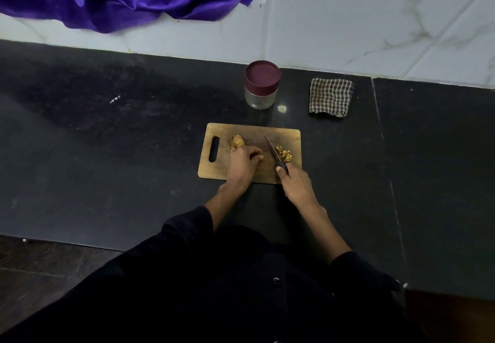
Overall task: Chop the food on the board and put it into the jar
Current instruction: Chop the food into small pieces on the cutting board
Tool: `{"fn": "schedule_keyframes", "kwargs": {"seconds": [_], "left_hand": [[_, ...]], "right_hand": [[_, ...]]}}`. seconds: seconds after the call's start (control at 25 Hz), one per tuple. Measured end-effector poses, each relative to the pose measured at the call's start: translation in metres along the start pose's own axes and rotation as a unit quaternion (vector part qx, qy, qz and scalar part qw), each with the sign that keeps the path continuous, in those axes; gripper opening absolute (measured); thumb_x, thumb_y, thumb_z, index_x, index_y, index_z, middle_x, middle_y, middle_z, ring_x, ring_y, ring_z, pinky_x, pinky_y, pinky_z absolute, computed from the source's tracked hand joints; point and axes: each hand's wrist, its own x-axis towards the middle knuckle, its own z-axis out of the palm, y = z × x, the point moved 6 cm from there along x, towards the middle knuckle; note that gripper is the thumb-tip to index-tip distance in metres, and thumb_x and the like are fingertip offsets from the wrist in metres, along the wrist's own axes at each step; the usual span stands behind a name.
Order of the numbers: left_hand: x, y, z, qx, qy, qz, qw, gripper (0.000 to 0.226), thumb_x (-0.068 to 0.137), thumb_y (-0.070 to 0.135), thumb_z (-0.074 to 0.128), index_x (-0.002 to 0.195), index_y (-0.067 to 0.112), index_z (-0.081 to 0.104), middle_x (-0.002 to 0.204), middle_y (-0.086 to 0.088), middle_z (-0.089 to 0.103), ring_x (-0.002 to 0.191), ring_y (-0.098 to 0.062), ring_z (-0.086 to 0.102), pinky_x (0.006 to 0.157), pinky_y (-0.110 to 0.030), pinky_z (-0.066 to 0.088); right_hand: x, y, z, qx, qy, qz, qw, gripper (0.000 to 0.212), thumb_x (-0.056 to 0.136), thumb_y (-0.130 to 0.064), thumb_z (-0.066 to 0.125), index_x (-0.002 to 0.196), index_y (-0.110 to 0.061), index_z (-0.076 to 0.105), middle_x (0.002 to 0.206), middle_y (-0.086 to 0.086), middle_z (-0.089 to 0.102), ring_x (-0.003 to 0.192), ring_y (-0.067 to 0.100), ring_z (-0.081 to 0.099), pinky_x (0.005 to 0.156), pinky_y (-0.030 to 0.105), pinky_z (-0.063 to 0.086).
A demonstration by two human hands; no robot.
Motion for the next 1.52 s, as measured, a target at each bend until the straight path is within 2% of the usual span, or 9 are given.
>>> {"fn": "schedule_keyframes", "kwargs": {"seconds": [0.16, 0.32, 0.4, 0.44, 0.6, 0.72, 0.84, 1.2, 1.52], "left_hand": [[-0.002, -0.002, 0.004, 0.02, 0.018, -0.002, 1.0, 0.022, 0.087, 0.012, 0.065, 0.109, 0.011, 0.066, 0.103, -0.002, 0.068, 0.092, -0.01, 0.063, 0.079, -0.019, 0.051], [-0.006, -0.003, 0.004, 0.019, 0.032, 0.004, 0.999, 0.012, 0.087, 0.012, 0.065, 0.098, 0.01, 0.07, 0.093, -0.002, 0.07, 0.083, -0.009, 0.065, 0.075, -0.023, 0.055], [-0.007, -0.004, 0.006, 0.012, 0.034, -0.005, 0.999, 0.012, 0.088, 0.011, 0.063, 0.097, 0.011, 0.071, 0.092, 0.0, 0.071, 0.081, -0.006, 0.065, 0.074, -0.023, 0.056], [-0.008, -0.004, 0.006, 0.014, 0.032, -0.007, 0.999, 0.012, 0.089, 0.009, 0.062, 0.096, 0.011, 0.071, 0.091, 0.0, 0.071, 0.078, -0.005, 0.065, 0.073, -0.023, 0.056], [-0.008, 0.0, 0.005, 0.023, 0.028, 0.0, 0.999, 0.016, 0.089, 0.005, 0.058, 0.093, 0.011, 0.073, 0.087, 0.0, 0.072, 0.077, -0.008, 0.065, 0.071, -0.025, 0.057], [-0.006, -0.002, 0.004, 0.019, 0.038, -0.013, 0.999, 0.015, 0.087, 0.005, 0.062, 0.097, 0.009, 0.072, 0.094, -0.001, 0.072, 0.083, -0.01, 0.066, 0.076, -0.025, 0.056], [-0.007, -0.003, 0.004, 0.014, 0.039, -0.019, 0.999, 0.017, 0.087, 0.006, 0.064, 0.101, 0.009, 0.072, 0.099, -0.002, 0.072, 0.087, -0.009, 0.066, 0.08, -0.022, 0.055], [-0.007, -0.002, 0.004, 0.025, 0.031, -0.009, 0.999, 0.016, 0.088, 0.002, 0.06, 0.097, 0.006, 0.072, 0.094, -0.004, 0.072, 0.084, -0.01, 0.066, 0.076, -0.021, 0.055], [-0.009, -0.001, 0.004, 0.011, 0.028, -0.022, 0.999, 0.013, 0.087, 0.005, 0.062, 0.094, 0.009, 0.072, 0.09, -0.001, 0.072, 0.078, -0.006, 0.065, 0.072, -0.024, 0.057]], "right_hand": [[-0.005, -0.001, -0.003, 0.013, -0.002, 0.005, 1.0, 0.023, 0.103, -0.034, 0.043, 0.105, -0.014, 0.056, 0.095, 0.006, 0.06, 0.083, 0.023, 0.063, 0.078, 0.046, 0.057], [-0.025, -0.005, 0.005, 0.06, -0.033, 0.024, 0.997, 0.021, 0.105, -0.034, 0.039, 0.115, -0.019, 0.049, 0.088, 0.01, 0.064, 0.059, 0.019, 0.064, 0.049, 0.032, 0.055], [-0.032, -0.009, 0.013, 0.047, -0.042, 0.015, 0.998, 0.021, 0.105, -0.034, 0.038, 0.112, -0.017, 0.048, 0.084, 0.012, 0.065, 0.054, 0.021, 0.063, 0.043, 0.031, 0.052], [-0.033, -0.012, 0.016, 0.034, -0.038, 0.005, 0.999, 0.023, 0.105, -0.034, 0.038, 0.109, -0.014, 0.049, 0.083, 0.012, 0.064, 0.055, 0.023, 0.063, 0.044, 0.034, 0.053], [-0.03, -0.017, 0.019, -0.005, -0.017, -0.01, 1.0, 0.027, 0.104, -0.033, 0.039, 0.103, -0.008, 0.05, 0.091, 0.016, 0.063, 0.078, 0.034, 0.066, 0.068, 0.051, 0.056], [-0.029, -0.015, 0.019, -0.037, -0.011, -0.015, 0.999, 0.029, 0.105, -0.031, 0.039, 0.106, -0.005, 0.051, 0.098, 0.018, 0.064, 0.09, 0.036, 0.063, 0.07, 0.041, 0.049], [-0.029, -0.016, 0.019, -0.051, -0.001, -0.02, 0.999, 0.028, 0.105, -0.03, 0.038, 0.109, -0.005, 0.05, 0.098, 0.017, 0.063, 0.09, 0.033, 0.062, 0.067, 0.035, 0.041], [-0.025, -0.018, 0.024, -0.064, -0.008, -0.026, 0.998, 0.027, 0.105, -0.028, 0.038, 0.11, -0.004, 0.049, 0.101, 0.018, 0.064, 0.093, 0.034, 0.062, 0.068, 0.037, 0.041], [-0.03, -0.007, 0.031, -0.063, -0.031, 0.006, 0.998, 0.027, 0.105, -0.029, 0.039, 0.11, -0.006, 0.051, 0.106, 0.016, 0.062, 0.099, 0.034, 0.061, 0.073, 0.037, 0.043]]}}
